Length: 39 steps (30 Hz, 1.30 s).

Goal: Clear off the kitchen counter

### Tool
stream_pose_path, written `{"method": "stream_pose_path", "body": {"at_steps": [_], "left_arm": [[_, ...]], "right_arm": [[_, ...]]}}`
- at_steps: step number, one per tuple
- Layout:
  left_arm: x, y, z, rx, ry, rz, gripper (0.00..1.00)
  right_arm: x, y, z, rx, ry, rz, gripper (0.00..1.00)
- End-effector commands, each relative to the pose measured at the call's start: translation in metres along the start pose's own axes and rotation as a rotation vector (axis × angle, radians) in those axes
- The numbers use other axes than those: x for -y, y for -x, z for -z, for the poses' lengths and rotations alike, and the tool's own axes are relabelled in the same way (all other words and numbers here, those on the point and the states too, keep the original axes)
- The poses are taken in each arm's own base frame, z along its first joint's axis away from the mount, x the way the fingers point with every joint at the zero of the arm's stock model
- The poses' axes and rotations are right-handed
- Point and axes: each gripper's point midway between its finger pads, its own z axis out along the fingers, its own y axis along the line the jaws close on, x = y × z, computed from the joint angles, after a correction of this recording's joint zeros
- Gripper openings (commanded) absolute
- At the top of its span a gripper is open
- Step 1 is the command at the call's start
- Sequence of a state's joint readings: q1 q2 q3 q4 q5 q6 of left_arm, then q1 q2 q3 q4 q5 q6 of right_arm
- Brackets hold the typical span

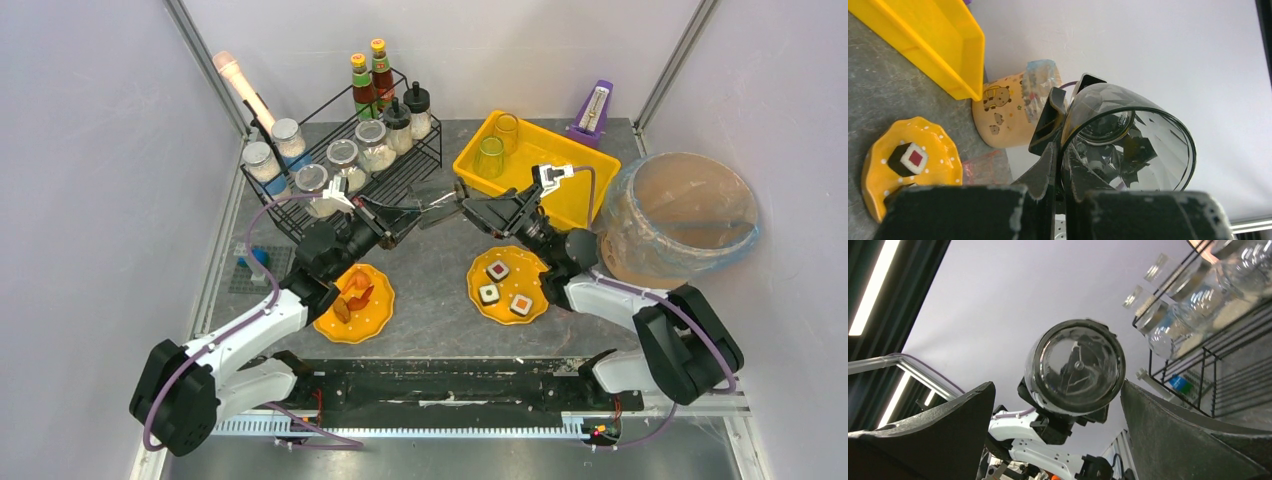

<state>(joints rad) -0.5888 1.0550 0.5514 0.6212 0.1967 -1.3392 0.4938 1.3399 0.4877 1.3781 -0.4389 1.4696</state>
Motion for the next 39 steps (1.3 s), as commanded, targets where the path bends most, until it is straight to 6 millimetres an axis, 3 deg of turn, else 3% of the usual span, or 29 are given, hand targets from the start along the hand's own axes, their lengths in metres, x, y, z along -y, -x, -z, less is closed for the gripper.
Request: {"method": "stream_pose_path", "body": {"at_steps": [1,8,12,15,19,22,27,33,39], "left_arm": [[0.033,-0.005,-0.001,-0.031,-0.112,0.011,0.02],[0.036,-0.012,-0.001,-0.061,-0.125,-0.008,0.02],[0.030,-0.013,0.000,-0.062,-0.095,-0.030,0.03],[0.023,-0.013,0.000,-0.060,-0.071,-0.049,0.08],[0.008,-0.013,0.001,-0.067,0.003,-0.126,0.31],[-0.011,-0.010,0.007,-0.063,0.108,-0.220,0.52],[-0.048,0.002,0.029,-0.066,0.326,-0.418,0.76],[-0.069,0.019,0.052,-0.117,0.527,-0.641,0.83],[-0.089,0.026,0.063,-0.226,0.663,-0.784,0.85]], "right_arm": [[-0.038,0.016,-0.018,0.039,0.148,0.037,0.98],[-0.034,0.017,-0.025,0.035,0.154,0.012,0.98],[-0.030,0.016,-0.023,0.036,0.144,0.013,0.77],[-0.028,0.014,-0.024,0.025,0.132,0.019,0.50],[-0.015,0.014,-0.024,0.013,0.081,0.050,0.16],[-0.002,0.021,-0.022,0.013,0.020,0.094,0.01],[0.036,0.050,-0.019,0.021,-0.160,0.218,0.00],[0.098,0.103,-0.028,-0.044,-0.499,0.492,0.00],[0.139,0.177,-0.036,-0.048,-0.825,0.805,0.00]]}}
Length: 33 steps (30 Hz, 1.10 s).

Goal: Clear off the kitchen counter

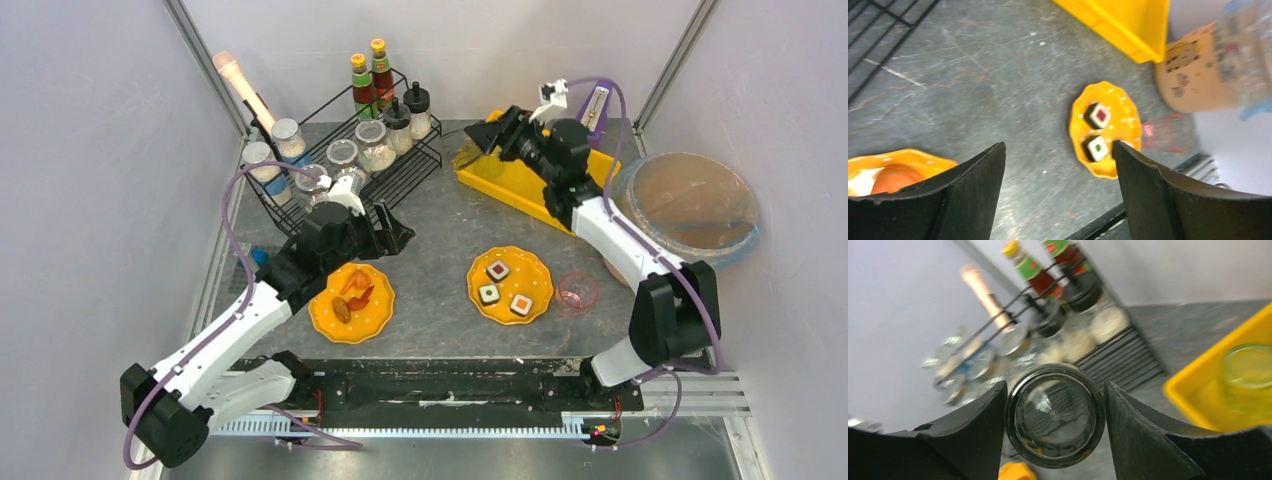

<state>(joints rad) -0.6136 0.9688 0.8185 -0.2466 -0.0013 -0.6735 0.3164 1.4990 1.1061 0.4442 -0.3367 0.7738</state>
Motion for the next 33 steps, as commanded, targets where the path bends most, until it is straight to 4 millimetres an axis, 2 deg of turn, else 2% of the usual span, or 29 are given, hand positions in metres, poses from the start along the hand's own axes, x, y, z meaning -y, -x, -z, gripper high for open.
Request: {"method": "stream_pose_path", "body": {"at_steps": [1,5,8,10,13,20,26,30,32,33], "left_arm": [[-0.028,-0.008,0.002,-0.095,0.130,-0.210,0.86],[-0.034,-0.014,-0.003,-0.148,0.156,-0.253,0.86],[-0.035,-0.014,-0.005,-0.157,0.161,-0.269,0.86],[-0.036,-0.013,-0.007,-0.160,0.167,-0.275,0.86],[-0.038,-0.013,-0.010,-0.168,0.178,-0.282,0.86],[-0.040,-0.015,-0.019,-0.187,0.195,-0.285,0.86],[-0.041,-0.017,-0.026,-0.206,0.202,-0.288,0.86],[-0.041,-0.016,-0.029,-0.209,0.203,-0.287,0.86],[-0.040,-0.017,-0.030,-0.213,0.201,-0.289,0.86],[-0.040,-0.017,-0.030,-0.214,0.199,-0.291,0.86]], "right_arm": [[0.066,0.021,-0.017,-0.055,-0.313,0.319,0.00],[0.102,0.055,-0.039,-0.005,-0.475,0.482,0.00],[0.122,0.076,-0.057,0.031,-0.546,0.575,0.00],[0.134,0.088,-0.071,0.063,-0.579,0.618,0.00],[0.158,0.096,-0.089,0.092,-0.614,0.648,0.00],[0.197,0.099,-0.108,0.160,-0.634,0.671,0.00],[0.226,0.087,-0.125,0.175,-0.629,0.672,0.01],[0.241,0.085,-0.128,0.194,-0.641,0.675,0.08],[0.245,0.086,-0.129,0.206,-0.653,0.674,0.19],[0.247,0.087,-0.128,0.211,-0.657,0.676,0.29]]}}
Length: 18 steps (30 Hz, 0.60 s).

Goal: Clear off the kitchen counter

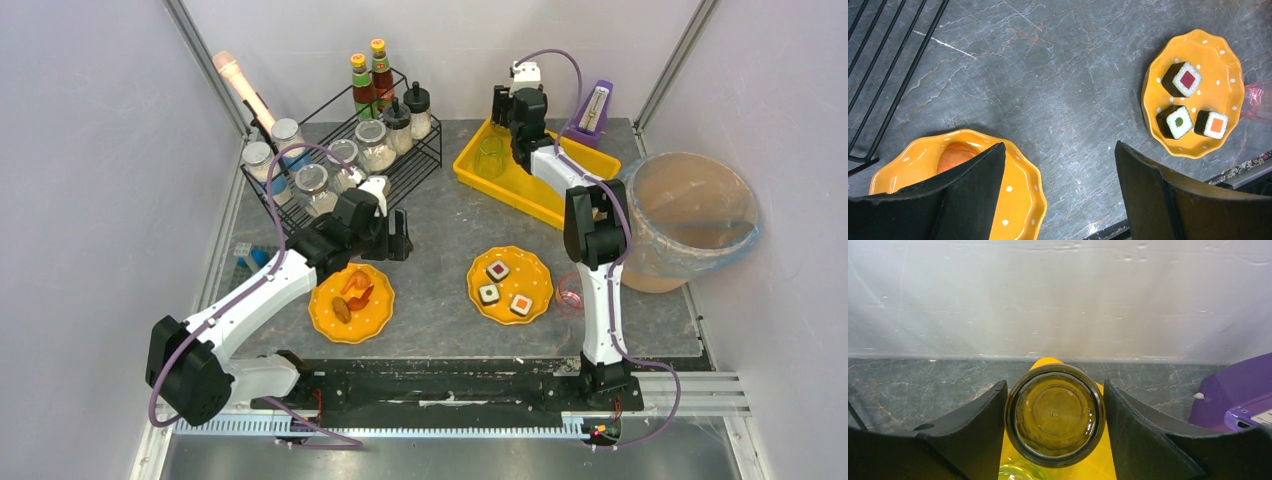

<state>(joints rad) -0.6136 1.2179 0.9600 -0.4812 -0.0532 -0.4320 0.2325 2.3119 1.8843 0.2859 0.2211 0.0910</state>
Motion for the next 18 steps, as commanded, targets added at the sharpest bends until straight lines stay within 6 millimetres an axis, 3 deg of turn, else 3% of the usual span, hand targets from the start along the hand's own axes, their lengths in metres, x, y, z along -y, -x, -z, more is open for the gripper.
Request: {"method": "stream_pose_path", "body": {"at_steps": [1,4,6,13,18], "left_arm": [[0.008,0.023,0.004,0.056,-0.017,-0.039,0.86],[0.011,0.024,0.005,0.057,-0.035,-0.045,0.86],[0.013,0.024,0.005,0.058,-0.046,-0.043,0.86],[0.025,0.027,0.009,0.063,-0.105,-0.041,0.86],[0.041,0.028,0.013,0.064,-0.161,-0.056,0.86]], "right_arm": [[0.009,0.052,-0.008,0.165,-0.038,-0.021,0.42],[0.013,0.060,-0.006,0.174,-0.036,-0.030,0.81],[0.012,0.070,0.002,0.181,-0.023,-0.035,0.96],[0.017,0.113,0.058,0.199,0.008,-0.058,0.98],[0.030,0.126,0.114,0.138,-0.006,-0.082,0.98]]}}
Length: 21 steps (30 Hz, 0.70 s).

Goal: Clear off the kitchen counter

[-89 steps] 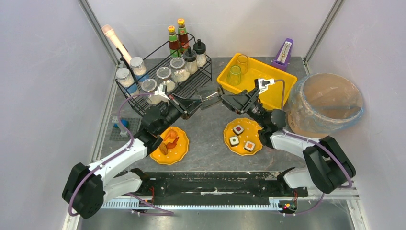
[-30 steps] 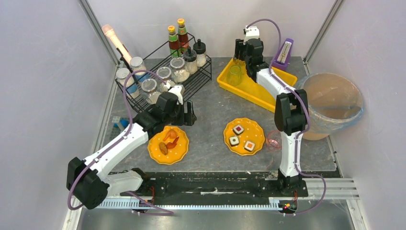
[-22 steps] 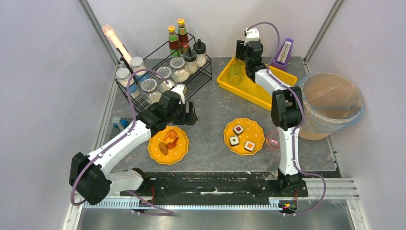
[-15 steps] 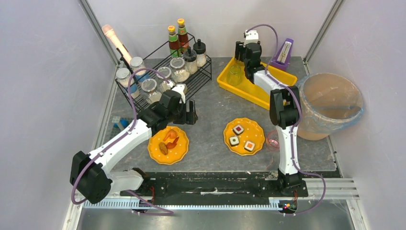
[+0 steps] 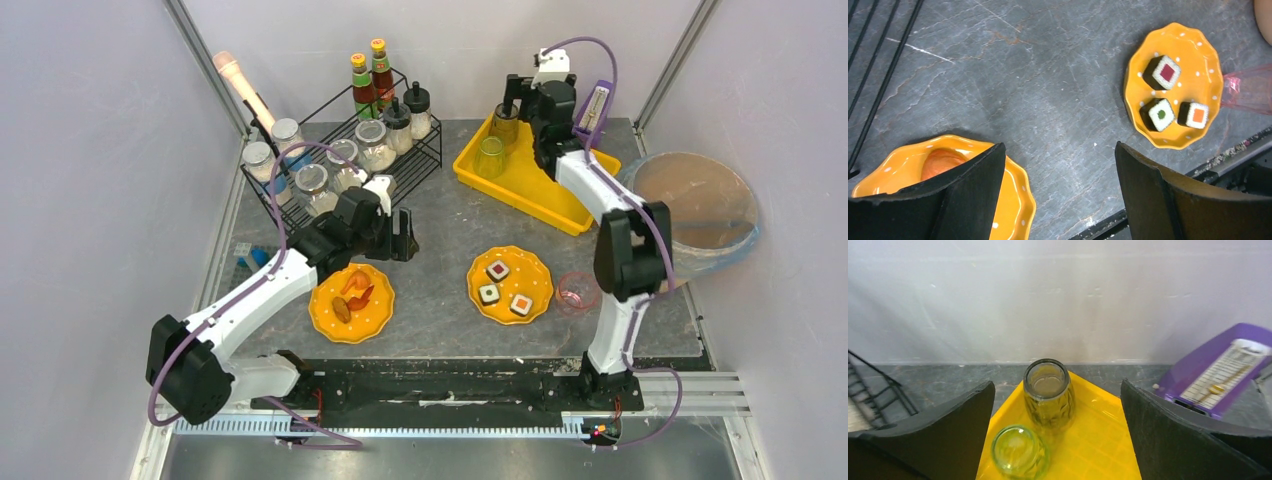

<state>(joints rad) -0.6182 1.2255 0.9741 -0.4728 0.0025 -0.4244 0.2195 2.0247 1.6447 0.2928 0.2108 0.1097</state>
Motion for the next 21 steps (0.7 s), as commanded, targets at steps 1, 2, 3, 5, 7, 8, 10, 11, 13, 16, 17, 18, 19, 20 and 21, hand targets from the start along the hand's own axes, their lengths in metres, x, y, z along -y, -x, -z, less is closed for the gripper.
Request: {"method": "stream_pose_path", "body": {"at_steps": [1,2,3,5,7,8,10,11,13,16,17,18,19,20,21], "left_arm": [[0.033,0.027,0.011,0.074,-0.112,-0.058,0.85],[0.038,0.027,0.011,0.072,-0.122,-0.068,0.85],[0.044,0.027,0.012,0.072,-0.133,-0.077,0.85],[0.056,0.024,0.011,0.065,-0.155,-0.099,0.85],[0.071,0.022,0.012,0.062,-0.183,-0.125,0.85],[0.079,0.020,0.011,0.057,-0.196,-0.136,0.85],[0.094,0.017,0.011,0.052,-0.222,-0.150,0.85],[0.101,0.015,0.010,0.048,-0.234,-0.151,0.85],[0.115,0.012,0.007,0.041,-0.262,-0.151,0.84],[0.139,0.011,0.004,0.037,-0.310,-0.153,0.84],[0.147,0.013,0.003,0.039,-0.322,-0.152,0.84],[0.155,0.013,0.001,0.037,-0.334,-0.153,0.84],[0.162,0.012,-0.002,0.033,-0.342,-0.149,0.83],[0.169,0.012,-0.004,0.034,-0.356,-0.143,0.83],[0.176,0.011,-0.007,0.029,-0.371,-0.135,0.83]], "right_arm": [[0.013,0.071,0.061,0.065,-0.012,-0.053,0.98],[0.016,0.070,0.071,0.044,-0.022,-0.056,0.98],[0.019,0.069,0.084,0.020,-0.028,-0.057,0.98],[0.025,0.065,0.109,-0.023,-0.038,-0.060,0.98],[0.029,0.060,0.134,-0.054,-0.036,-0.067,0.98],[0.032,0.056,0.150,-0.086,-0.034,-0.071,0.98],[0.034,0.049,0.173,-0.131,-0.030,-0.082,0.98],[0.036,0.044,0.186,-0.151,-0.030,-0.085,0.98],[0.042,0.035,0.209,-0.186,-0.039,-0.094,0.98],[0.049,0.021,0.243,-0.240,-0.055,-0.114,0.98],[0.051,0.016,0.253,-0.260,-0.061,-0.120,0.98],[0.053,0.010,0.264,-0.286,-0.067,-0.127,0.98],[0.055,0.002,0.275,-0.315,-0.071,-0.130,0.98],[0.057,-0.004,0.285,-0.338,-0.078,-0.140,0.97],[0.060,-0.015,0.296,-0.377,-0.089,-0.144,0.94]]}}
